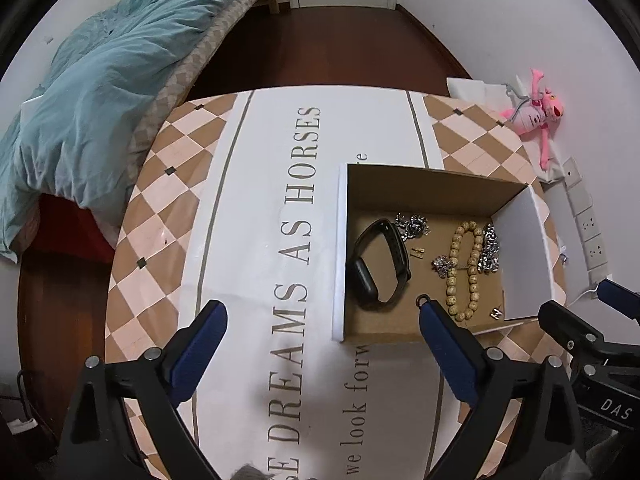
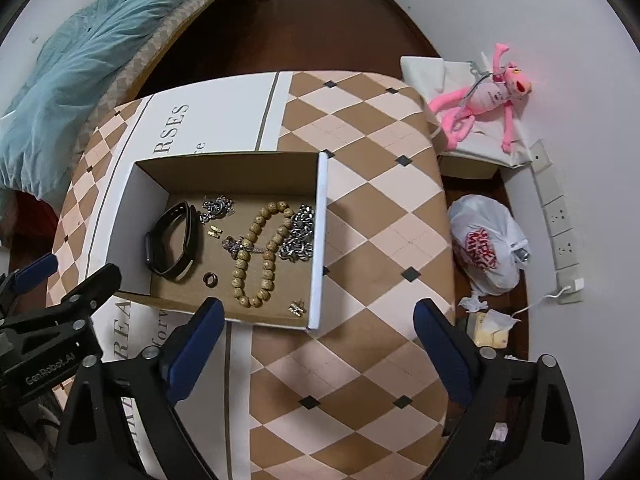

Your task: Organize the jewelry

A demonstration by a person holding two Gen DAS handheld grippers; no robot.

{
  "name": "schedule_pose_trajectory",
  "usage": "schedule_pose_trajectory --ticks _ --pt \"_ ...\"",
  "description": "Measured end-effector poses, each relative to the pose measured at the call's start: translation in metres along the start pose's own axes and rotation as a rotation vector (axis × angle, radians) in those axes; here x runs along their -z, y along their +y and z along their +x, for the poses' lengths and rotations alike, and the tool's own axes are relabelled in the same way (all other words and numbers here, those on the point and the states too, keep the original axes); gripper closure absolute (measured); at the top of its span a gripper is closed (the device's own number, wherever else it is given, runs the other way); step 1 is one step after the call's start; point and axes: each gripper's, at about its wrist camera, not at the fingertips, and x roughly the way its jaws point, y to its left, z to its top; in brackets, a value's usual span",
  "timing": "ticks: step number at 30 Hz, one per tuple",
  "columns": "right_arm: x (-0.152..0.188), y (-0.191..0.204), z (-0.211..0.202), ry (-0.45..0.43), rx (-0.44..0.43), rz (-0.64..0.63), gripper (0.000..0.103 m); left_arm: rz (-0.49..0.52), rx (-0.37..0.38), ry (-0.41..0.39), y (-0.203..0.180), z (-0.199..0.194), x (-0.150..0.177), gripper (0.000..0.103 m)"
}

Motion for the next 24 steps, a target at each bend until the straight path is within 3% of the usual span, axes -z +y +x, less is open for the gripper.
schedule_pose_trajectory --ticks 17,24 --pt "0.05 -0.002 -0.138 -0.237 0.042 0.021 0.0 0.001 -0.005 -0.273 -0.004 -0.136 0.035 0.005" --pt "0.074 -0.001 -0.203 -0.356 0.048 0.023 0.0 -0.022 -0.014 -0.343 0.0 -0.184 0.056 0.005"
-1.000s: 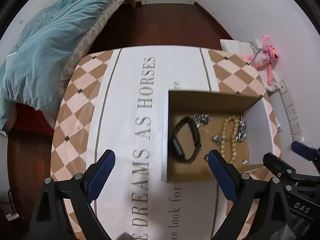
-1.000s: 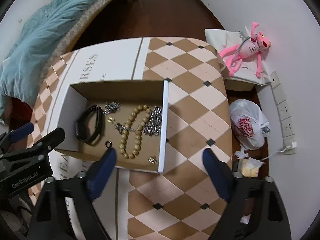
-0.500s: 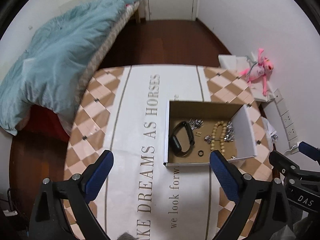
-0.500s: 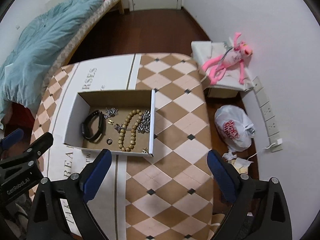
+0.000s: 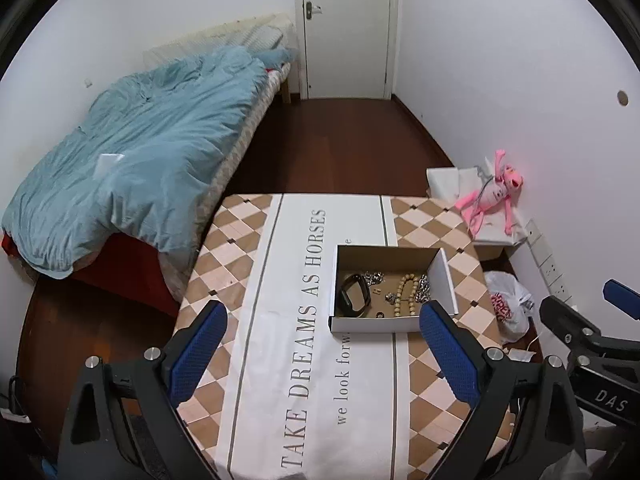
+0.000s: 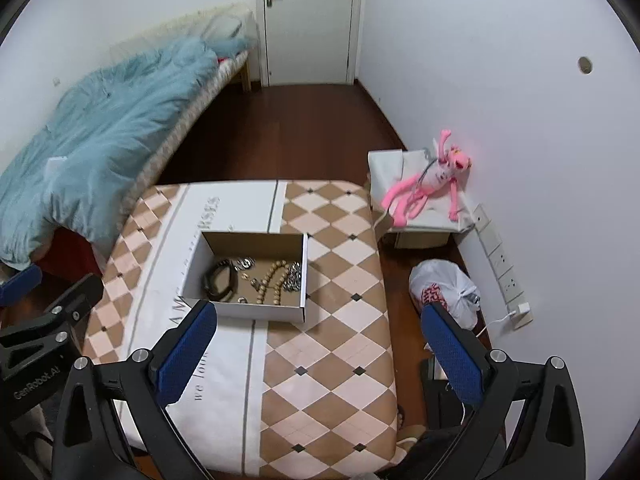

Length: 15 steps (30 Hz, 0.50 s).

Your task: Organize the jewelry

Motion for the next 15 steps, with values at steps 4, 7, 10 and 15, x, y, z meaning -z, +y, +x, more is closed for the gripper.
schedule_pose_trajectory --ticks 4,7,10,15 --pt "0.001 -0.001 -0.031 -0.049 -0.003 0.003 0.0 -0.012 -0.001 -0.026 0.003 -0.023 -0.001 0.005" --pt "0.002 -0.001 -0.049 -0.076 -0.004 0.006 0.0 -0.007 0.0 -0.046 0.001 -0.039 -0.001 0.005" --pt "0.005 -0.002 -0.062 -0.085 -0.012 0.013 0.0 -0.004 0.001 -0.058 0.0 -0.05 0.0 0.005" --pt "0.008 -0.004 -0.071 -0.089 -0.007 0.016 0.0 0.002 0.014 -0.056 -0.004 -0.055 0.002 0.005"
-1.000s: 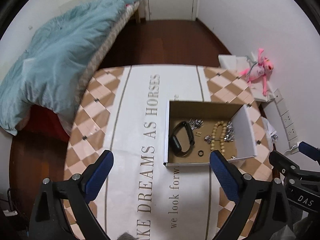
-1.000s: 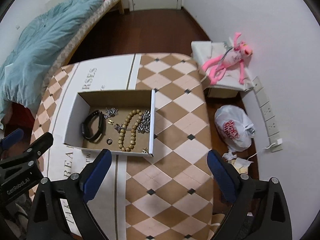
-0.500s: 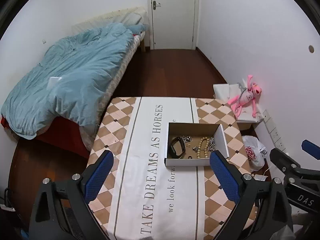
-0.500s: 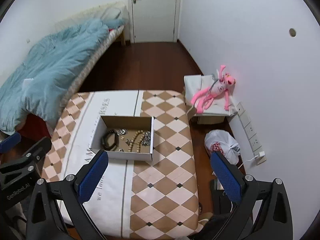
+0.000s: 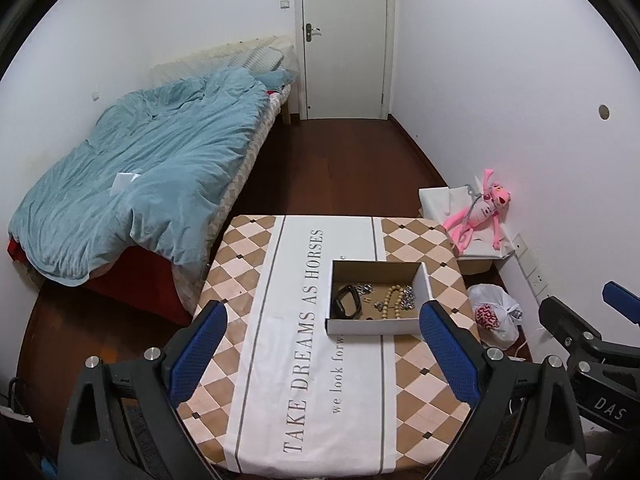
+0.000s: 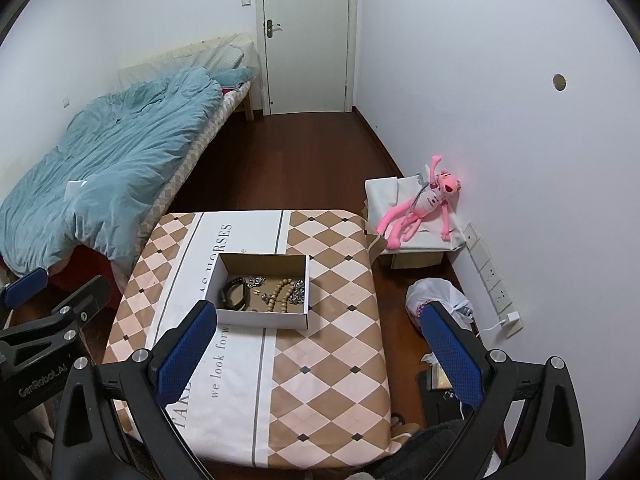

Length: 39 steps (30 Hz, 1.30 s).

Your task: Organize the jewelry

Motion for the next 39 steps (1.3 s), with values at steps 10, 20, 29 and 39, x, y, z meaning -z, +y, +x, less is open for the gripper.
schedule_pose_trajectory --ticks 10,20,29,39 --pt "-0.014 -0.007 0.018 0.047 -0.008 0.002 0.0 0.0 0.011 0.053 -0.006 0.017 -0.012 0.005" --pt "-0.047 -0.01 0.071 0.119 0.014 -0.017 0.0 0.029 0.001 0.16 -0.014 0.064 -0.039 0.005" --pt "-0.067 -0.006 0.117 0.208 0.027 -0.048 0.0 0.023 -0.003 0.239 -0.018 0.098 -0.054 0.005" --pt "-0.071 -0.002 0.131 0.252 0.028 -0.055 0.0 0.023 -0.011 0.275 -0.015 0.109 -0.056 0.005"
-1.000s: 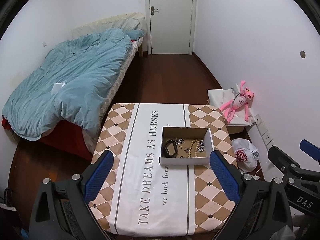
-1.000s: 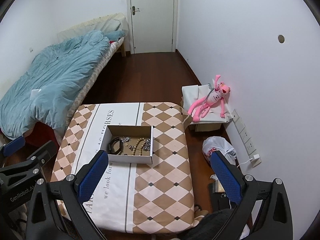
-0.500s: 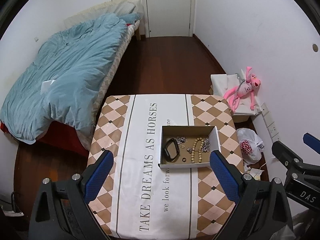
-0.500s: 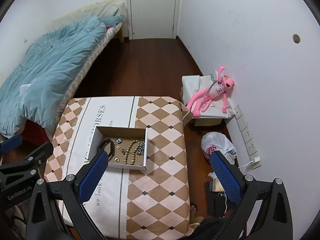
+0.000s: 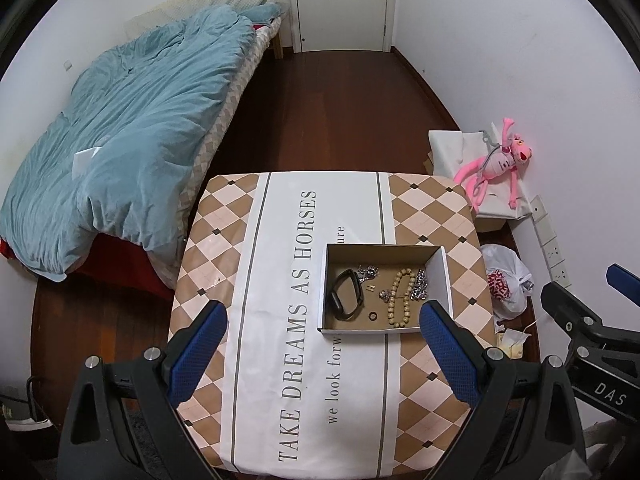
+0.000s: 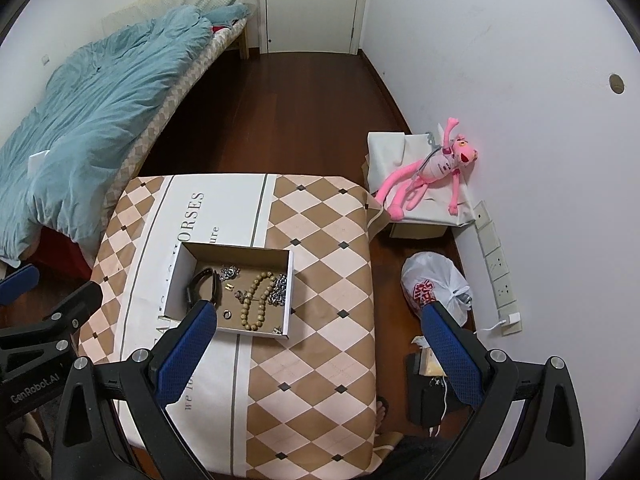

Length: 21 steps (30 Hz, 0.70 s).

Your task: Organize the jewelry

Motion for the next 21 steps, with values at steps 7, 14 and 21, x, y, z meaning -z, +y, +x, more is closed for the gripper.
schedule_pose_trajectory --ticks 7,14,21 --pt "0.0014 0.0019 0.002 0.011 -0.006 0.002 0.0 -0.01 -0.004 0.005 0.0015 0.0014 0.0018 0.005" --pt "0.0016 0.0021 0.0013 0.009 -0.008 0.003 0.0 -0.019 -0.002 -0.005 0.0053 -0.0016 0.003 0.005" --pt "0.0014 0.0022 0.0012 0.011 -0.01 0.003 0.0 -0.019 -0.003 -0.005 0.0057 -0.0027 0.0035 0.005"
